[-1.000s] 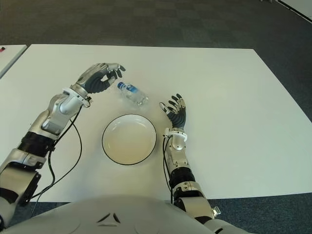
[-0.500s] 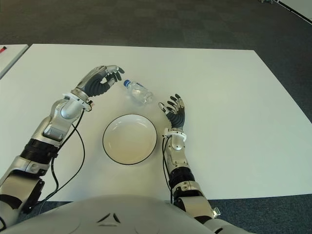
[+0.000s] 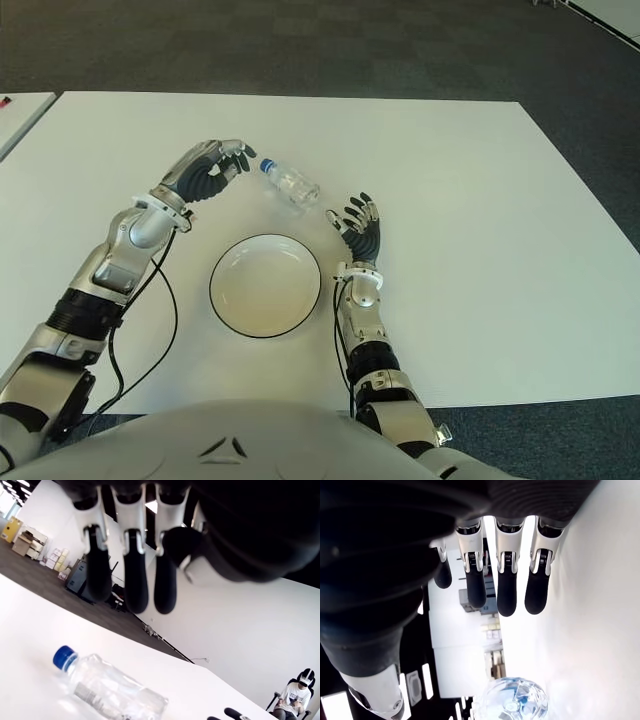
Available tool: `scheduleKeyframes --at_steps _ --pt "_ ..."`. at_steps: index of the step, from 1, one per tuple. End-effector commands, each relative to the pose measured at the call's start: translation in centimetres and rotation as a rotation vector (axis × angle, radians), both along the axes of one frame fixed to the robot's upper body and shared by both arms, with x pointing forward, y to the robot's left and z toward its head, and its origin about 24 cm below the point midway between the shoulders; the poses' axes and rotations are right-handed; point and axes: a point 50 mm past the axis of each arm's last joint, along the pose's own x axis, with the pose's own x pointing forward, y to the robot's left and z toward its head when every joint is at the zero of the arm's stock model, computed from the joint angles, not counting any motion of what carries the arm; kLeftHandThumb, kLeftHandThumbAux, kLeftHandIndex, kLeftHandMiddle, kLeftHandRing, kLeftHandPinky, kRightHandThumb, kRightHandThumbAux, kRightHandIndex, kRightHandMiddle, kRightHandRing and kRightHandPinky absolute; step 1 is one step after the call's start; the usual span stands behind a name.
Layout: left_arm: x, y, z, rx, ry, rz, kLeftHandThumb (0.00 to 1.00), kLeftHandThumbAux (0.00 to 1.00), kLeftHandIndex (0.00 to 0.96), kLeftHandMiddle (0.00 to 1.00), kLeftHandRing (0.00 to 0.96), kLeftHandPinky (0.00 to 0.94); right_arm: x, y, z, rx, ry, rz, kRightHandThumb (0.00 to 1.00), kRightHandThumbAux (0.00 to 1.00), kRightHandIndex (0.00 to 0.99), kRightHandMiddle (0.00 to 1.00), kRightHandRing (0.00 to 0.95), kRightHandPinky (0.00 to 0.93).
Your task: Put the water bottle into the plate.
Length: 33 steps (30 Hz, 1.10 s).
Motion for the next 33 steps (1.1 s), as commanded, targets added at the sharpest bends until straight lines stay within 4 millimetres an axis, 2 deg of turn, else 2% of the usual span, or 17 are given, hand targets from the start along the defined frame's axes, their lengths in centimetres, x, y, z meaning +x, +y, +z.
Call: scheduleKeyframes --at_steps 1,10,20,26,32,33 --pt "-0.1 0.1 -0.7 -0.011 0.018 0.009 0.857 0.660 0.407 0.563 0.748 0.735 0.0 1.8 -0.3 0.062 0.027 0.006 0.594 0.759 0.142 0.243 0.276 0.332" --pt "0.0 0.2 -1.3 -0.015 0.032 0.021 0.852 0.665 0.398 0.526 0.740 0.718 0.0 1.8 -0.3 0.058 0.026 0.003 0.602 0.754 0.146 0.243 0.276 0.328" --pt "0.1 0.4 -1.9 0.009 0.031 0.047 0.851 0.666 0.394 0.524 0.759 0.756 0.0 1.8 -0.3 0.057 0.024 0.001 0.600 0.752 0.156 0.244 0.271 0.323" --pt "0.2 0.5 -2.4 0.006 0.048 0.068 0.850 0.666 0.396 0.507 0.746 0.723 0.1 1.8 -0.4 0.062 0.023 0.007 0.619 0.760 0.153 0.240 0.267 0.324" --pt "0.3 0.7 -2.9 0.001 0.074 0.089 0.850 0.666 0.402 0.492 0.720 0.702 0.0 1.7 -0.3 0.063 0.017 0.012 0.617 0.768 0.147 0.240 0.268 0.324" --pt "0.3 0.8 -3.0 0.005 0.077 0.092 0.885 0.662 0.395 0.481 0.671 0.690 0.0 1.7 -0.3 0.064 0.016 0.013 0.622 0.772 0.146 0.241 0.268 0.323"
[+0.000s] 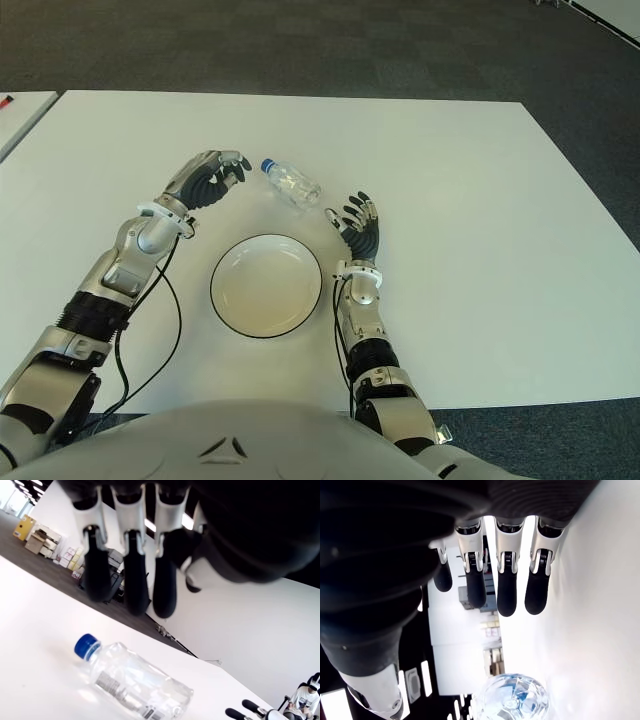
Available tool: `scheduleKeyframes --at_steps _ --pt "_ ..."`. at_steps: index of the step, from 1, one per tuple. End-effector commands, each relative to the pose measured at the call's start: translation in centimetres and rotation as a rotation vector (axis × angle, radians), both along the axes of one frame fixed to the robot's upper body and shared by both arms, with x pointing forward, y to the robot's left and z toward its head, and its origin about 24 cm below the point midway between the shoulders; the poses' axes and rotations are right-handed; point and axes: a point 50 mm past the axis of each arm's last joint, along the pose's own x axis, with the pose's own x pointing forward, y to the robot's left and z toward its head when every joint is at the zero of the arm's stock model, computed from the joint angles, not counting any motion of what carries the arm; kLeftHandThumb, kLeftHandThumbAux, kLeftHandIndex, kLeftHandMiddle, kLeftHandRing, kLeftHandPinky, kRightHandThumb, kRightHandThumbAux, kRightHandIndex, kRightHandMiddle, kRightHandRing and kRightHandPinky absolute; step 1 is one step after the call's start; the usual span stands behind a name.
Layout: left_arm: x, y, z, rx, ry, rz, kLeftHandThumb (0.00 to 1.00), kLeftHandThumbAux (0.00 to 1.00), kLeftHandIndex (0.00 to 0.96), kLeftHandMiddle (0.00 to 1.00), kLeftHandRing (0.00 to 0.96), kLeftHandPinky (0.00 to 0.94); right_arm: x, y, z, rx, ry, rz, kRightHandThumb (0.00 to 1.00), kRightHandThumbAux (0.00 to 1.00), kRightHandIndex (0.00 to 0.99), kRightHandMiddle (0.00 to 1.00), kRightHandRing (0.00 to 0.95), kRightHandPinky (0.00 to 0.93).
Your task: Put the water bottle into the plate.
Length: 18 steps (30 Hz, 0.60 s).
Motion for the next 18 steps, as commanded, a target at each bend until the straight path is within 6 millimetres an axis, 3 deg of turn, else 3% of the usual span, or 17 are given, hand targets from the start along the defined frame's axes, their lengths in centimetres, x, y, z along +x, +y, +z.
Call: scheduleKeyframes --at_steps 1,18 --pt "0.02 0.42 -0.94 0.009 0.035 0.034 0.907 0.659 0.390 0.473 0.640 0.678 -0.22 1.75 -0.30 0.069 0.015 0.010 0.625 0.775 0.146 0.242 0.268 0.322" --pt "0.25 0.72 -1.61 -0.002 0.016 0.077 0.947 0.652 0.395 0.448 0.560 0.592 -0.17 1.73 -0.27 0.082 0.012 0.015 0.657 0.773 0.147 0.247 0.273 0.328"
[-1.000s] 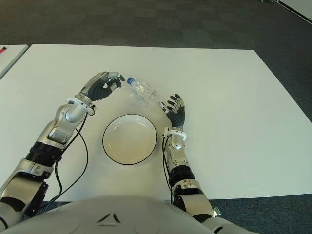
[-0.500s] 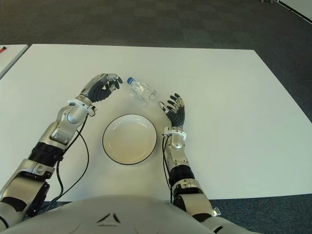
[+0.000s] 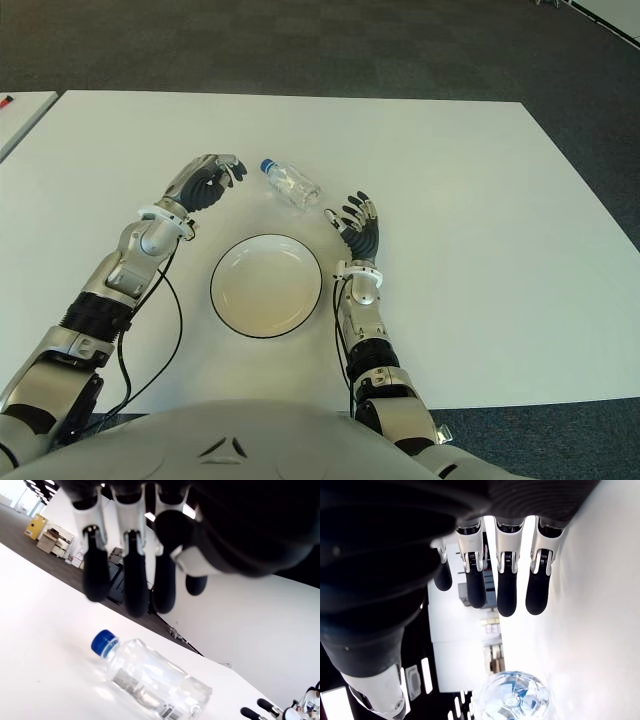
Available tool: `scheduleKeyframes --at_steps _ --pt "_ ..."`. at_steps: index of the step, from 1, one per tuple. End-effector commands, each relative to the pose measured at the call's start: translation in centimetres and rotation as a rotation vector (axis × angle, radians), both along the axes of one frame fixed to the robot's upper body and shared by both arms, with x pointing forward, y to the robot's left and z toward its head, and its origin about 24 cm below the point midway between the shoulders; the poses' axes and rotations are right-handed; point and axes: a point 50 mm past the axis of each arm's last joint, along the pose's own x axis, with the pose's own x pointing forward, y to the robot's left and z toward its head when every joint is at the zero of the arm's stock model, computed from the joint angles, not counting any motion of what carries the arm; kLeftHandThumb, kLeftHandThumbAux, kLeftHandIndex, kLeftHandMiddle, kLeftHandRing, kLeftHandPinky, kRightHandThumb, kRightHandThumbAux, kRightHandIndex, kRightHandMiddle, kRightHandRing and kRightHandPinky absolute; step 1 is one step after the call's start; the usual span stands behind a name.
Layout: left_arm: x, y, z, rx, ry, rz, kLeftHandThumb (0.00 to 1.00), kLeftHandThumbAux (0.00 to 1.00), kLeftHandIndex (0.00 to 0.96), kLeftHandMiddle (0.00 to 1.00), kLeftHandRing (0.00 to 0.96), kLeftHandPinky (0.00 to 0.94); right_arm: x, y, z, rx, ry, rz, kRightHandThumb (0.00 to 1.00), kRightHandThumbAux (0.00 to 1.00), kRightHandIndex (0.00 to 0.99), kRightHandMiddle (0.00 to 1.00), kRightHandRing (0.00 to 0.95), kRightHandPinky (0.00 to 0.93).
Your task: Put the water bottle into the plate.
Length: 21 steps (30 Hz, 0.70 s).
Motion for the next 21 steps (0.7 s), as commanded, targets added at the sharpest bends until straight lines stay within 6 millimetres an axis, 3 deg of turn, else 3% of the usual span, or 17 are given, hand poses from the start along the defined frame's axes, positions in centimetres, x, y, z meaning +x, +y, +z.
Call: scheduleKeyframes --at_steps 1,11,20,21 --pt "0.1 0.2 -0.5 -0.004 -0.004 0.021 0.946 0.653 0.392 0.449 0.561 0.584 -0.2 1.8 -0.3 0.076 0.014 0.002 0.657 0.771 0.148 0.248 0.274 0.329" --pt "0.5 0.5 -0.6 0.007 -0.009 0.043 0.940 0.658 0.361 0.465 0.550 0.519 -0.2 1.9 -0.3 0.075 0.013 0.001 0.653 0.770 0.151 0.253 0.279 0.329" --pt "1.4 0.6 -0.4 0.028 -0.029 0.051 0.937 0.658 0.368 0.480 0.487 0.410 -0.2 2.0 -0.4 0.068 0.015 0.008 0.644 0.765 0.150 0.247 0.274 0.323" --pt "1.5 0.6 -0.4 0.032 -0.033 0.050 0.941 0.642 0.321 0.478 0.446 0.389 -0.2 2.1 -0.4 0.068 0.016 0.008 0.643 0.765 0.149 0.246 0.273 0.323"
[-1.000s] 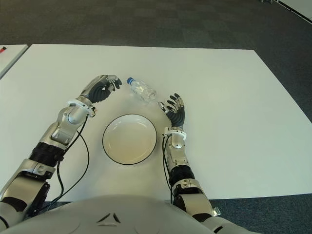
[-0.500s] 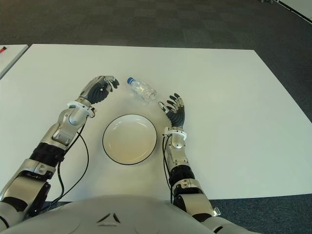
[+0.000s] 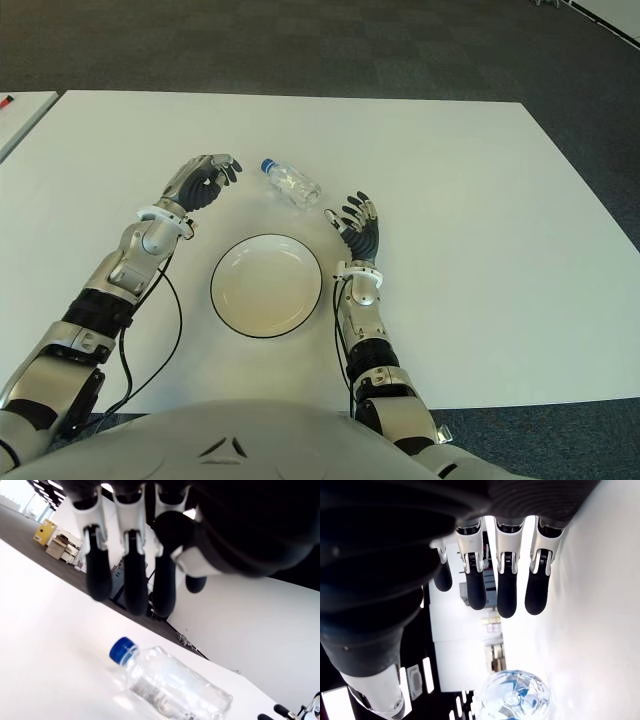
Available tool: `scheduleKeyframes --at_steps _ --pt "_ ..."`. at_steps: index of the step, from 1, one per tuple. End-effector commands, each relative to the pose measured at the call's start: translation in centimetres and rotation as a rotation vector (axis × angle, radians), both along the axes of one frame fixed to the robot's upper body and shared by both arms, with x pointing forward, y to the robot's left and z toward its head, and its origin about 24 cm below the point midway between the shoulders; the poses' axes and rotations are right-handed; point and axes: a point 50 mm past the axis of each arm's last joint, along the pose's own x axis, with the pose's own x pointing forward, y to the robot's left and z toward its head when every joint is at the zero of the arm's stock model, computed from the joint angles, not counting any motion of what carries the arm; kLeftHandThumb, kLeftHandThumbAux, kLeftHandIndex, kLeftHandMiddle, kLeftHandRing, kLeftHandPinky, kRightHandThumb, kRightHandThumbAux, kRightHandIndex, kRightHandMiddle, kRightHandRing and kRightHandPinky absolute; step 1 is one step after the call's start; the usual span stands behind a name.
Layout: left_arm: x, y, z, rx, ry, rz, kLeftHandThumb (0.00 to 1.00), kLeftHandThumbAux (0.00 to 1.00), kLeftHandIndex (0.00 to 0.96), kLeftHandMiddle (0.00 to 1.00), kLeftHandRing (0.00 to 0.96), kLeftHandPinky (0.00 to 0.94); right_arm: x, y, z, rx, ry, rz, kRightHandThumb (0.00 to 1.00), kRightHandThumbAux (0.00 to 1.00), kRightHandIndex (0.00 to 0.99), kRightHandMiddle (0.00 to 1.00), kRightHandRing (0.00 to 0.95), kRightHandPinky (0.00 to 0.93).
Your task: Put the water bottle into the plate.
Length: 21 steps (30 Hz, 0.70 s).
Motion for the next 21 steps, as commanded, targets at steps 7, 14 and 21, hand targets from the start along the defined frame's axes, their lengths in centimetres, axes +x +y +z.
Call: scheduleKeyframes --at_steps 7,14,21 --pt "1.5 -0.2 0.0 0.107 -0.067 -0.017 0.802 0.511 0.165 0.280 0.281 0.281 -0.3 2.2 -0.3 0.068 0.024 0.010 0.634 0.762 0.146 0.240 0.268 0.323" --pt "2.1 -0.5 -0.1 0.199 -0.104 -0.035 0.759 0.522 0.085 0.154 0.164 0.191 -0.3 2.3 -0.3 0.058 0.025 0.017 0.606 0.767 0.140 0.234 0.261 0.311" --pt "2.6 -0.6 -0.3 0.304 -0.111 -0.070 0.743 0.520 0.044 0.108 0.123 0.173 -0.4 2.5 -0.3 0.056 0.027 0.023 0.601 0.769 0.140 0.232 0.259 0.313"
